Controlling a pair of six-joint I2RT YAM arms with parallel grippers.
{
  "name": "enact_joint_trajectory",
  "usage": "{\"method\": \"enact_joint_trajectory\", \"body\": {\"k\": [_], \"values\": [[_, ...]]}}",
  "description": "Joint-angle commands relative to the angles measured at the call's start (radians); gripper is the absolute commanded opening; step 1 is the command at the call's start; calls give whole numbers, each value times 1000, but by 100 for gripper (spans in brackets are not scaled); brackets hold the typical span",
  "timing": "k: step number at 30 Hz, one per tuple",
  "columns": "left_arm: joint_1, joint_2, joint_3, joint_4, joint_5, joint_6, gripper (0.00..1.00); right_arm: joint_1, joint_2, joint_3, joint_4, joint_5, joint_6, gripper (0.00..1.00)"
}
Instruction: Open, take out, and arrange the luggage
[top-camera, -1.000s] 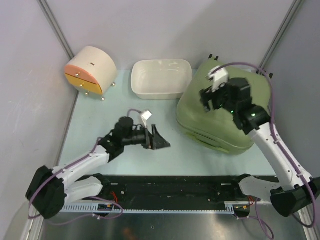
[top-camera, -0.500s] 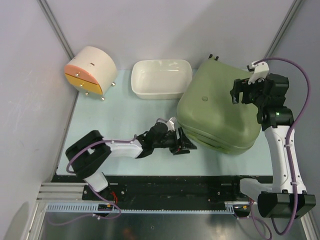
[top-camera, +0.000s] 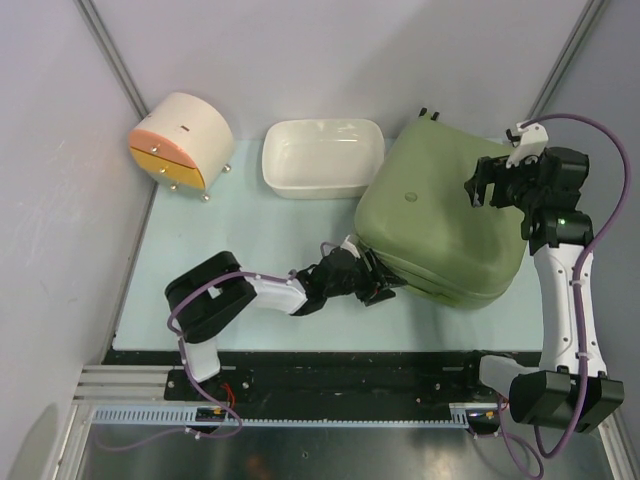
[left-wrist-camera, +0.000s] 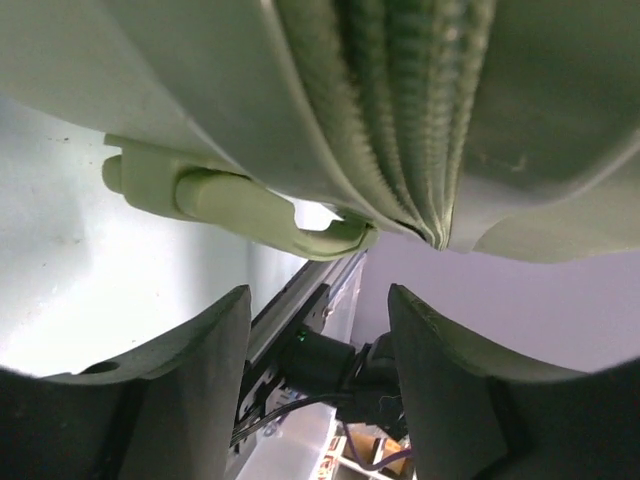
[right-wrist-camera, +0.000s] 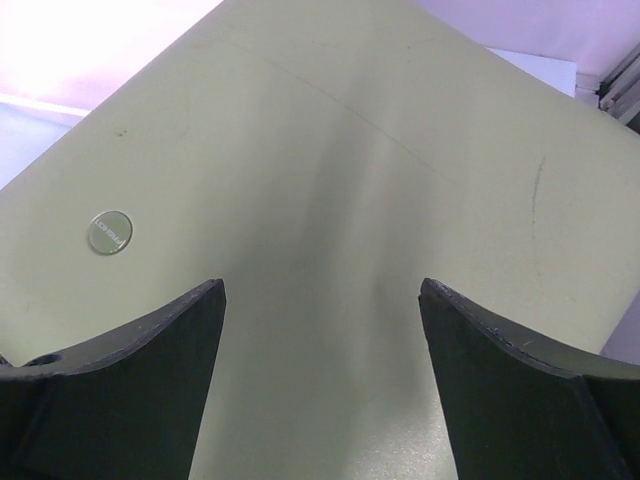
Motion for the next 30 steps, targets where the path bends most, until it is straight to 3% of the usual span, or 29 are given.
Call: {"method": "enact_joint_trajectory", "body": {"k": [1,2,5,8,11,13,14,15,16,17,18,21,24,30], "values": [[11,53,71,-13,-77,-82,60,-6,8,37,5,-36,23,84],[14,51,89,-12,-88,-62,56,-5,8,37,5,-36,26,84],[52,16,49,-9,-81,56,56,-9,-3,37,16,-42,29,85],[140,-112,-77,-10,11,200,56,-14,-26,37,17,-59,31,85],[229,-316,-154,-134,85,426,57,-16,-38,37,16,-71,41,86],[270,-482,-179,-225,105,649,57,-16,-40,37,14,-80,43,86],[270,-533,-171,-237,195,769,57,-17,-43,37,17,-80,41,87],[249,-571,-160,-274,250,1025,59,-17,-47,38,20,-76,38,88],[229,-603,-151,-288,313,1167,62,-19,-49,37,23,-74,29,88],[209,-645,-122,-315,496,1321,75,-23,-49,37,29,-71,23,88],[162,-653,-101,-451,515,1636,78,-28,-49,37,34,-68,23,89],[73,-580,-21,-661,548,2102,76,-52,-37,37,46,-68,38,91],[28,-409,141,-798,533,2312,64,-71,-31,38,39,-70,55,92],[-76,-147,355,-850,363,2544,62,-130,-37,40,-4,-108,54,92]]}}
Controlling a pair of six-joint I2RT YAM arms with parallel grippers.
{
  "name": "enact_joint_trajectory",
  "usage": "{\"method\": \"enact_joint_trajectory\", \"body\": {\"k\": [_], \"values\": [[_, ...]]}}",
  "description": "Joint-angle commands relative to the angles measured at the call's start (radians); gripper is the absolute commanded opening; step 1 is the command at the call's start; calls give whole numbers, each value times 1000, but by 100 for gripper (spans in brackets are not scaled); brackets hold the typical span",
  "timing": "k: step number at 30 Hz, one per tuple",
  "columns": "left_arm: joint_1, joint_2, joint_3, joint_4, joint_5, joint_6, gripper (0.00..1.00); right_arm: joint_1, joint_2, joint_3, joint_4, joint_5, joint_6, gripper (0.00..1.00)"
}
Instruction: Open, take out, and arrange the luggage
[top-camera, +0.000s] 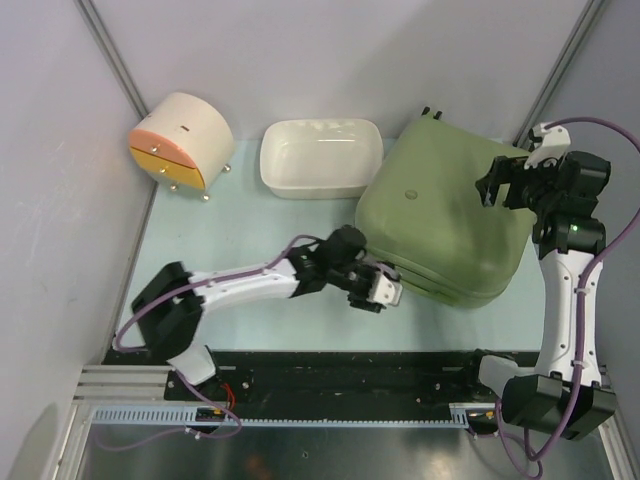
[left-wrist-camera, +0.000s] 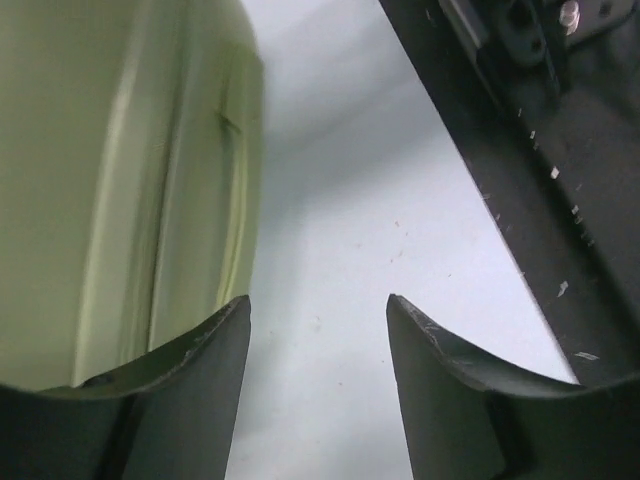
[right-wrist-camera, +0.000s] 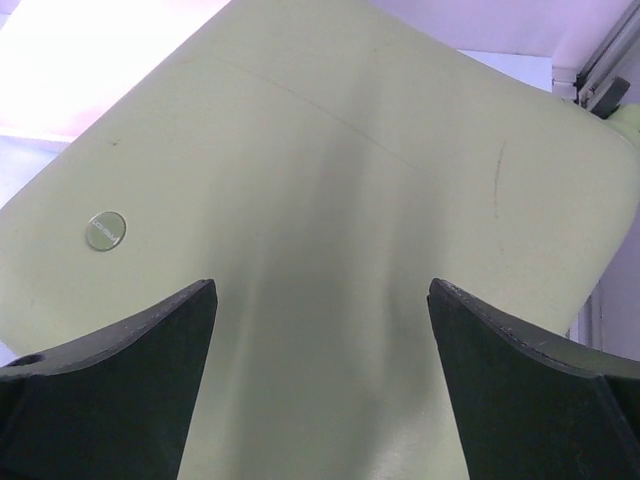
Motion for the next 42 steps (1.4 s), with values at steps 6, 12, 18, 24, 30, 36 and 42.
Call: {"method": "enact_joint_trajectory", "body": {"k": [6,12,18,24,30,36,42], "values": [[-65,256,236,-112,-140,404,58,-70,-13,38,-22,-78,2,93],[-68,351,317,-92,-176,404,57,-101,-1,38,-33,-106,-1,93],[-66,466,395,-91,-223,448,55,-112,7,38,-40,-119,-3,92],[-28,375,241,-101,-234,580,10,-123,-4,38,-68,-133,-37,93],[165,261,121,-285,-179,710,0,-124,-1,40,-89,-156,-35,94],[389,108,-8,-452,-140,1051,0,-124,19,38,-86,-190,-24,95],[642,14,-60,-649,-108,1324,1,-135,25,38,-66,-195,-3,97]]}}
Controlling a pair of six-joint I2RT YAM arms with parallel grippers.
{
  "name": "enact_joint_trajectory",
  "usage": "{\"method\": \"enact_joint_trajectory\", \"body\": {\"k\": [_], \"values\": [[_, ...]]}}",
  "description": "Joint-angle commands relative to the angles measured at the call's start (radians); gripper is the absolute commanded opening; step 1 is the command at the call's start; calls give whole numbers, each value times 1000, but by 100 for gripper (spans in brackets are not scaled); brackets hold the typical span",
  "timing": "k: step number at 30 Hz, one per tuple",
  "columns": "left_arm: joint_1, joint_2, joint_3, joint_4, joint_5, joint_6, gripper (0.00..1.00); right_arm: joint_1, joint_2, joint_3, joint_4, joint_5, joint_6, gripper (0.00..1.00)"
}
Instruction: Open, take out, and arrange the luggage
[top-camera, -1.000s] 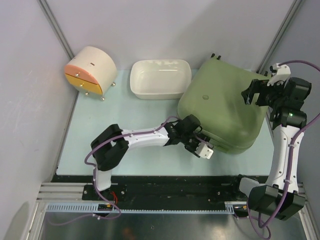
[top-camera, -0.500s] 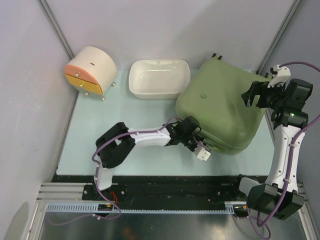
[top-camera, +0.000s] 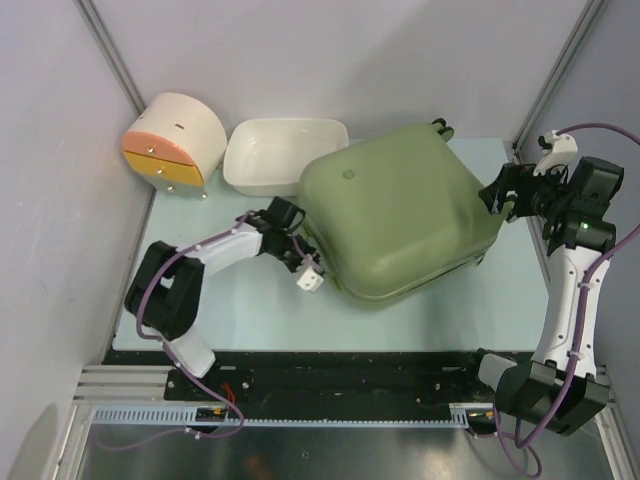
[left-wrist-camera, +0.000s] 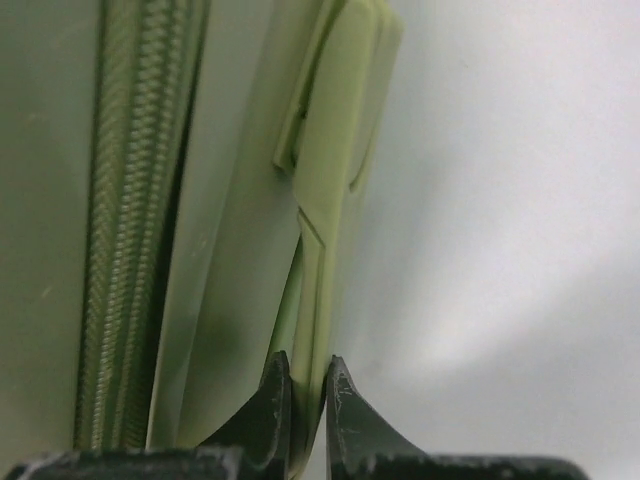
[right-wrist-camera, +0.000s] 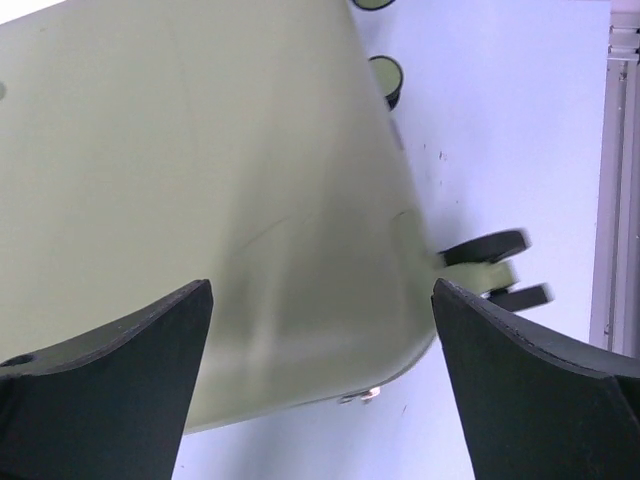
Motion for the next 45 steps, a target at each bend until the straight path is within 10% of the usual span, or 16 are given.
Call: {"method": "enact_joint_trajectory", "body": {"k": [1,7,15,22,30,45], "values": [[235,-137,-72,-277,-66,307,2,-15,1,38,27,-17,24,97],[350,-258,-100,-306,87,265,81,-67,56,38,96,18,44,97],[365,-421,-91,-315,275,-245,87,-175,245,38,135,20,-60,90],[387,-464,9,-281,316,-932,100,-378,316,51,-147,-371,-451,83],[393,-501,84,-34,-8,-1586,100,-448,331,-44,-700,-526,-962,70],[395,-739,-57,165,-26,-1771,100,-348,-239,-606,-271,-483,-873,64]]}}
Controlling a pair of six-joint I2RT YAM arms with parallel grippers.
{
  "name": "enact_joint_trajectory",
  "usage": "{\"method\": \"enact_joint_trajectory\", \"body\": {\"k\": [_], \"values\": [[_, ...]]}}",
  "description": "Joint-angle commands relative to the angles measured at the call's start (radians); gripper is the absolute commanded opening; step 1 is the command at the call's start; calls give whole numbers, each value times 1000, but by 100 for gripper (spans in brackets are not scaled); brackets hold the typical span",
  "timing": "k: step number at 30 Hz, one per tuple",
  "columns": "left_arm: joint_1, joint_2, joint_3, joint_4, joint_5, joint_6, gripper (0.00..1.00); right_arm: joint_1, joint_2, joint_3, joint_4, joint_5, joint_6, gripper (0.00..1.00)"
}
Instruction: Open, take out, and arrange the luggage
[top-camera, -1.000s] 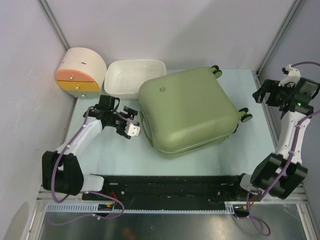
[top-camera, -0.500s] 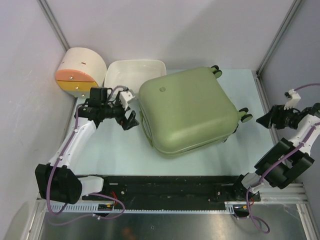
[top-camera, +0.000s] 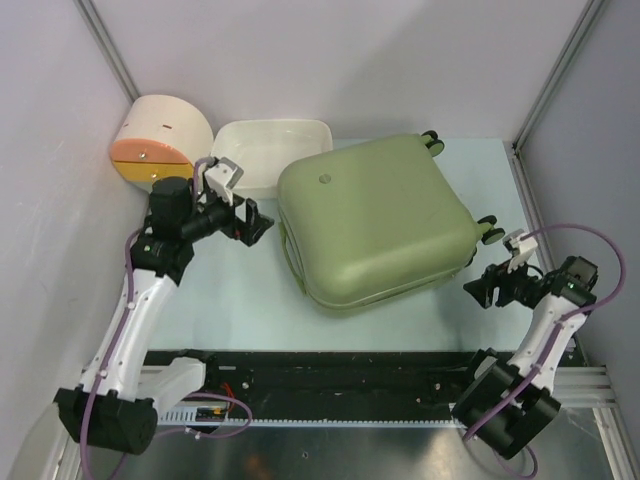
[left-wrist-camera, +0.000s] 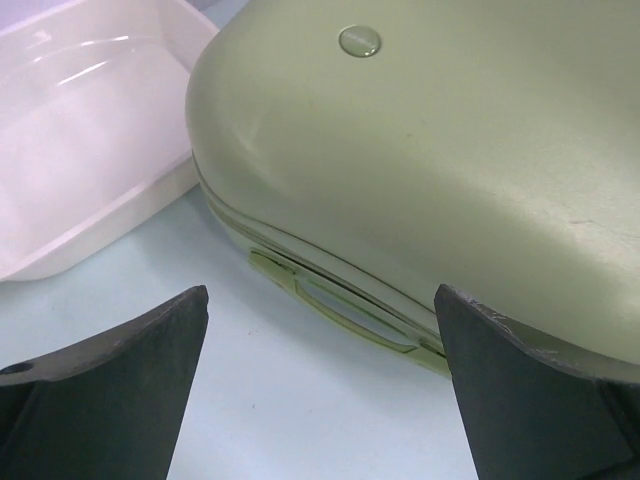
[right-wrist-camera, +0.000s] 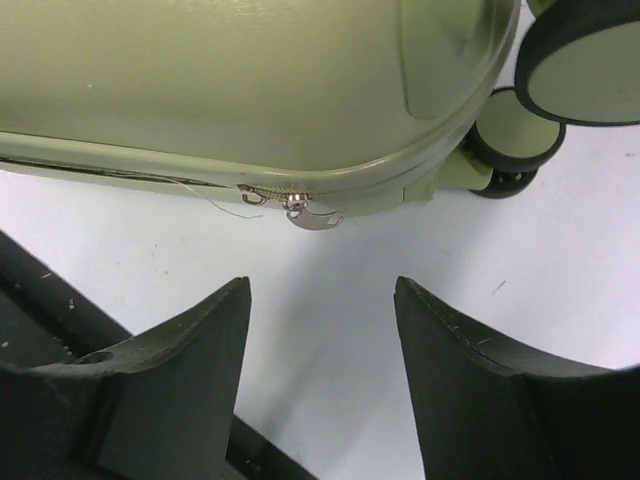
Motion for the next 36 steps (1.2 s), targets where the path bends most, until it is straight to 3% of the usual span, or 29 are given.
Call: {"method": "enact_joint_trajectory", "body": {"k": [1,3,7,13,20,26,29,30,36], "values": [[8,-79,-63,111,0,-120,100,10,-102,-84,133,-52,-20,63],[8,-76,-68,123,1,-138,100,35,-159,-115,275,-46,72,62],[8,-62,-62,147,3,-193,100,143,-193,-180,358,32,84,58],[8,-59,-62,190,-2,-238,100,278,-165,-235,541,130,256,58],[8,-65,-103,247,0,-253,100,319,-159,-279,708,176,353,54],[8,-61,-130,282,8,-261,100,320,-176,-285,713,169,356,34],[8,-50,-130,289,17,-269,100,293,-185,-292,714,144,356,15],[8,-45,-130,292,18,-272,100,282,-188,-292,714,121,357,3],[8,-44,-146,295,18,-270,100,136,-191,-290,733,65,316,0]]}}
